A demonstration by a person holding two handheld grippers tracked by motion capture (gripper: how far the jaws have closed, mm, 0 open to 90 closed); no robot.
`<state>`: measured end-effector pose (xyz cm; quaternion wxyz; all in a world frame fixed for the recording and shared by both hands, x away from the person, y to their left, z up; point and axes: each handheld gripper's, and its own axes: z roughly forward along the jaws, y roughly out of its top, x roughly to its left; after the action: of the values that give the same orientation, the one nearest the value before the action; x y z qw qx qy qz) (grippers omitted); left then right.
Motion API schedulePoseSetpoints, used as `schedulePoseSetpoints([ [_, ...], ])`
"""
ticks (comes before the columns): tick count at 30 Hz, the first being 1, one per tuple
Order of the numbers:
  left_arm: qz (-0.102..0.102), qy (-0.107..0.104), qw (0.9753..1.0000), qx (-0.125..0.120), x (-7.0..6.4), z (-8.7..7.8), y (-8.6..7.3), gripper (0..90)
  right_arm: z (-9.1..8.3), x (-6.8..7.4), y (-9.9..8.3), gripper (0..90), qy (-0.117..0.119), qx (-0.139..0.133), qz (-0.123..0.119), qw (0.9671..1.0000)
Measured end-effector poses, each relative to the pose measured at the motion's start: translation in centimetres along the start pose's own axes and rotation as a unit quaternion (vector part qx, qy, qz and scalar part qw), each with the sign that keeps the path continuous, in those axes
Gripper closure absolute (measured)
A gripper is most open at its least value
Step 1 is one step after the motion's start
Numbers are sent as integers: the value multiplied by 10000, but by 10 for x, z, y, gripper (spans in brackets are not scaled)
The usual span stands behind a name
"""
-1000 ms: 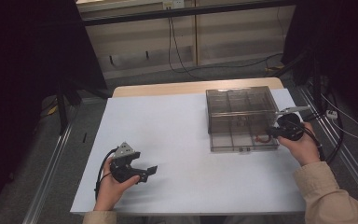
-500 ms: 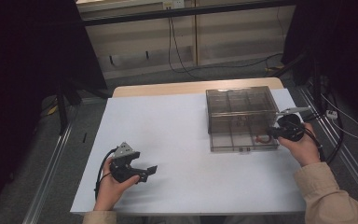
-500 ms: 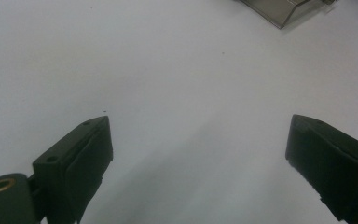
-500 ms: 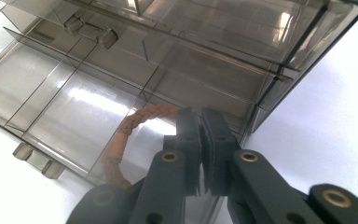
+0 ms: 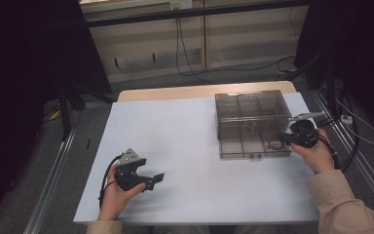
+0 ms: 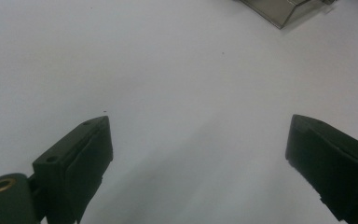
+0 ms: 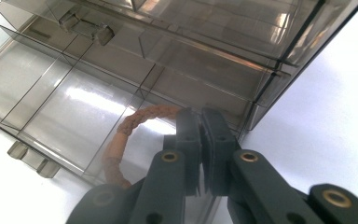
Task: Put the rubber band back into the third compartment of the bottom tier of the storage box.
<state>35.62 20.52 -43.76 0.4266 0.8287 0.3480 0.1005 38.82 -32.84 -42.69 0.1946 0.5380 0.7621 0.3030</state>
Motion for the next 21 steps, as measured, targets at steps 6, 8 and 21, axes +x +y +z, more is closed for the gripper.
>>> schedulePoseSetpoints([
  [6,-13,-8,10000,3,0,0,0,74,0,1,0,873,-8,27,-10,10000],
  [8,-14,4,10000,3,0,0,0,74,0,-1,-1,873,-23,-2,6,10000],
  [21,-5,-6,10000,15,0,0,0,74,7,1,-4,871,3,68,13,10000],
])
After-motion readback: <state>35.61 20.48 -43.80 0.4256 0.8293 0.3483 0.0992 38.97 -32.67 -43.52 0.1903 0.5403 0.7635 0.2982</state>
